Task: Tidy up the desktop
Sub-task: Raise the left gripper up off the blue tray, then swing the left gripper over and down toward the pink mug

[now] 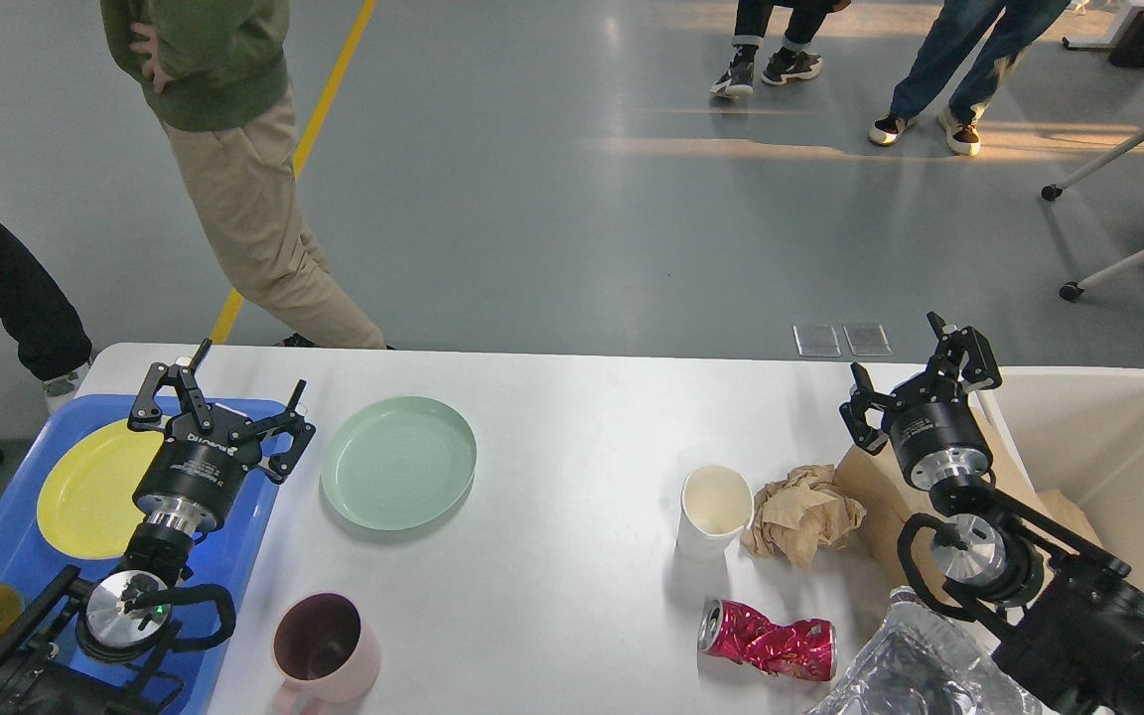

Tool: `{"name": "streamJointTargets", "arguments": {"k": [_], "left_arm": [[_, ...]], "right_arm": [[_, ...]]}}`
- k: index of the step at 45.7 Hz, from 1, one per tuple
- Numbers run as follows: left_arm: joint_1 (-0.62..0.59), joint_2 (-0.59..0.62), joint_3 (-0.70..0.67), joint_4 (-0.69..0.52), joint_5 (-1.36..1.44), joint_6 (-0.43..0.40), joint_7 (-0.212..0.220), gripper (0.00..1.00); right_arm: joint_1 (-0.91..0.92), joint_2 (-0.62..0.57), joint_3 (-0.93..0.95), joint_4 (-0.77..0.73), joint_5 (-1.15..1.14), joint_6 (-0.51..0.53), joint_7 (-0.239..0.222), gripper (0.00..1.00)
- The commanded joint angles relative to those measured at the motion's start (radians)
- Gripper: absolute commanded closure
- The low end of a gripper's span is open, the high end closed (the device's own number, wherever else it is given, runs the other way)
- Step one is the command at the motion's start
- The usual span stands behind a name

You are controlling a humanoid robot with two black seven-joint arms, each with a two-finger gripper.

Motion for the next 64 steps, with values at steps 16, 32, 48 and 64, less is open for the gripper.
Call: {"name": "streamJointTargets", "arguments": {"k": [16,32,48,64], "left_arm": [[0.002,0.010,0.000,0.003,0.003,-0.002,-0.003,0.00],[-0.187,0.354,0.473,0.009,-0.005,0.008,-0.070,0.00],[-1.009,0.436,1.742,0.063,0.000,-0.005,-0.074,0.00],[-1.466,0.168,2.306,-0.041,0.000,-0.034,-0.057,0.00]], "right_arm": [[0.000,0.000,0.000,0.000,-0.001,0.000,0.000,0.00],[0.000,0.000,-0.001,0.000,0.001,0.000,0.000,0.00],[0.000,0.001,0.000,0.000,-0.001,0.000,0.000,0.00],[0.000,0.000,0.000,0.000,0.001,0.000,0.000,0.00]]}}
